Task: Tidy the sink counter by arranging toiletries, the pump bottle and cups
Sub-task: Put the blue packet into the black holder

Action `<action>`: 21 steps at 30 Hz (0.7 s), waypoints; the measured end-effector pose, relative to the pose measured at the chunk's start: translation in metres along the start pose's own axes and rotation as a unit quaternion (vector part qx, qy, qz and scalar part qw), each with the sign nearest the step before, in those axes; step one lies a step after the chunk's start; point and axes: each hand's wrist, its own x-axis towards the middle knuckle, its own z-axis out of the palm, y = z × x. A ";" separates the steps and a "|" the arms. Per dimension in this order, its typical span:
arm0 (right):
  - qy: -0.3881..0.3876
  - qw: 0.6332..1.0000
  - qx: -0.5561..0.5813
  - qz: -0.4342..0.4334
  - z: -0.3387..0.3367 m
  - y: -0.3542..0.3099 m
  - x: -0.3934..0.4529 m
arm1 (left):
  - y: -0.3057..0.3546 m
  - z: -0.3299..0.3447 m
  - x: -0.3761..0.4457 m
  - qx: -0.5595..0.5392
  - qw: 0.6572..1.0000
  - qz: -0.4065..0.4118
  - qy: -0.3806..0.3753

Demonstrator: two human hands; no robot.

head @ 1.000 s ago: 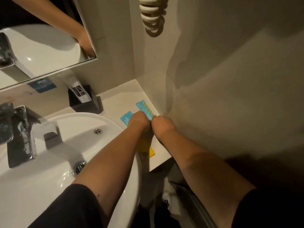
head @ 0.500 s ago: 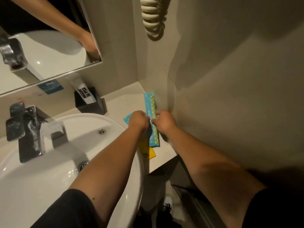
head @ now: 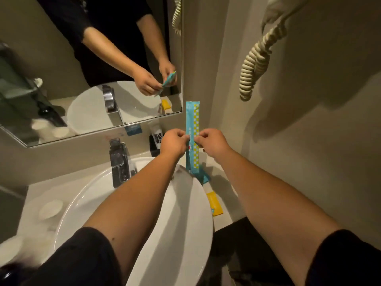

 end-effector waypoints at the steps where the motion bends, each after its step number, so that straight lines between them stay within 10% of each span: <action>1: 0.004 1.000 0.004 -0.011 0.005 -0.009 0.002 | 0.002 -0.010 0.002 -0.006 1.000 0.003 0.014; 21: -0.035 0.995 0.018 -0.095 0.090 -0.061 0.086 | -0.026 -0.064 0.086 0.034 0.983 -0.023 0.181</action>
